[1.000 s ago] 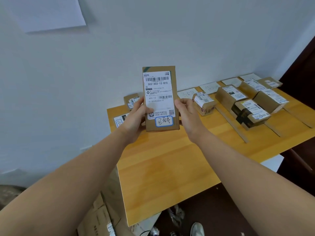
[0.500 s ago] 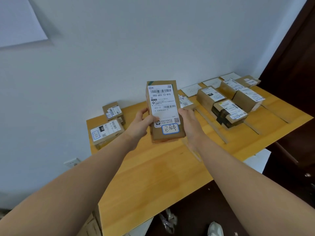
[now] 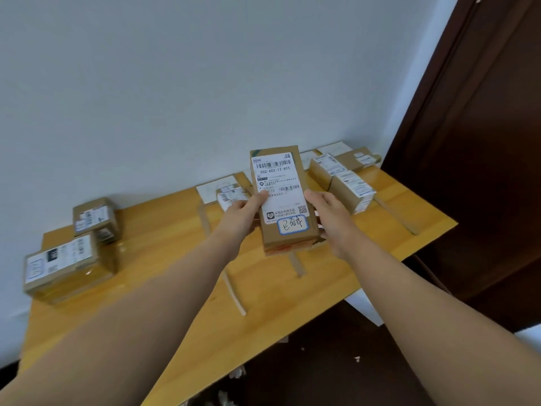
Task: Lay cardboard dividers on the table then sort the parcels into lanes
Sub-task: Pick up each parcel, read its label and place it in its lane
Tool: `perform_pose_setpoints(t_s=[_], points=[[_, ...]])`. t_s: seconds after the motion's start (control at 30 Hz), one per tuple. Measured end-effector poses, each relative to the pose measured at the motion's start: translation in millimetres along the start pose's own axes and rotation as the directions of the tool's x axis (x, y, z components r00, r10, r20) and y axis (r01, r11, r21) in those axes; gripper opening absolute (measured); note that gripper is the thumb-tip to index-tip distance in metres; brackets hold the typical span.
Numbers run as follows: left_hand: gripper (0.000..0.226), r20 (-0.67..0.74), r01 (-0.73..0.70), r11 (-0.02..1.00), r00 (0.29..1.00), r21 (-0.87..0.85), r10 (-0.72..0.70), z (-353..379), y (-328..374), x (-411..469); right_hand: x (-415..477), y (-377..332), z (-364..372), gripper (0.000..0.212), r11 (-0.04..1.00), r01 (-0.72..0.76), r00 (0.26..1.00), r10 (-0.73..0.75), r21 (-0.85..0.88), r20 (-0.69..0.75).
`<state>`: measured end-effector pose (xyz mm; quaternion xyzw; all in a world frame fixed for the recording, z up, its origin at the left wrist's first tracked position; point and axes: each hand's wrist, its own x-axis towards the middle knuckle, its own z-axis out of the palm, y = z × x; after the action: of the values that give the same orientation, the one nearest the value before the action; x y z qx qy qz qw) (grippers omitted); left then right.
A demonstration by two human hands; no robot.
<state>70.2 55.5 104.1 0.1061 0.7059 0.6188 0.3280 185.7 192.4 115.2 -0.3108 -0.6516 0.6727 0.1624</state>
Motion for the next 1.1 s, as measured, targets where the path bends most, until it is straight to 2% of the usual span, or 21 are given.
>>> perform_pose_setpoints(t_s=[0.17,0.33,0.47,0.57,0.7,0.8,1.0,1.1], points=[[0.049,0.000,0.053,0.998,0.999,-0.032,-0.053,51.5,1.6,23.8,27.8,1.2,-49.4,0.033,0.999,-0.045,0.999,0.045,-0.022,-0.012],[0.053,0.007,0.076,0.997,0.997,-0.006,-0.076,78.3,6.0,58.8,64.4,10.8,-75.6,0.031,0.990,-0.138,0.990,0.137,0.042,0.030],[0.051,0.048,0.074,0.997,0.996,0.013,-0.074,98.2,10.2,88.2,101.5,14.1,-89.4,0.044,0.982,-0.182,0.982,0.179,0.049,0.051],[0.044,0.082,0.049,0.999,0.995,0.025,-0.050,112.3,17.7,114.4,136.7,9.7,-99.9,0.044,0.979,-0.193,0.980,0.189,0.069,0.058],[0.054,0.108,0.048,0.998,0.993,0.043,-0.052,128.2,29.4,159.6,189.4,2.1,-116.1,0.047,0.973,-0.220,0.975,0.216,0.070,0.058],[0.059,0.131,0.065,0.996,0.989,0.057,-0.072,138.5,38.5,187.2,222.2,-1.0,-129.2,0.042,0.967,-0.250,0.968,0.248,0.052,0.045],[0.055,0.120,0.095,0.993,0.987,0.070,-0.103,165.8,50.3,228.2,276.2,5.0,-155.9,0.037,0.953,-0.299,0.953,0.296,0.051,0.061],[0.053,0.105,0.121,0.990,0.986,0.070,-0.128,188.2,51.9,246.0,305.4,9.9,-175.6,0.042,0.950,-0.311,0.949,0.310,0.024,0.055]])
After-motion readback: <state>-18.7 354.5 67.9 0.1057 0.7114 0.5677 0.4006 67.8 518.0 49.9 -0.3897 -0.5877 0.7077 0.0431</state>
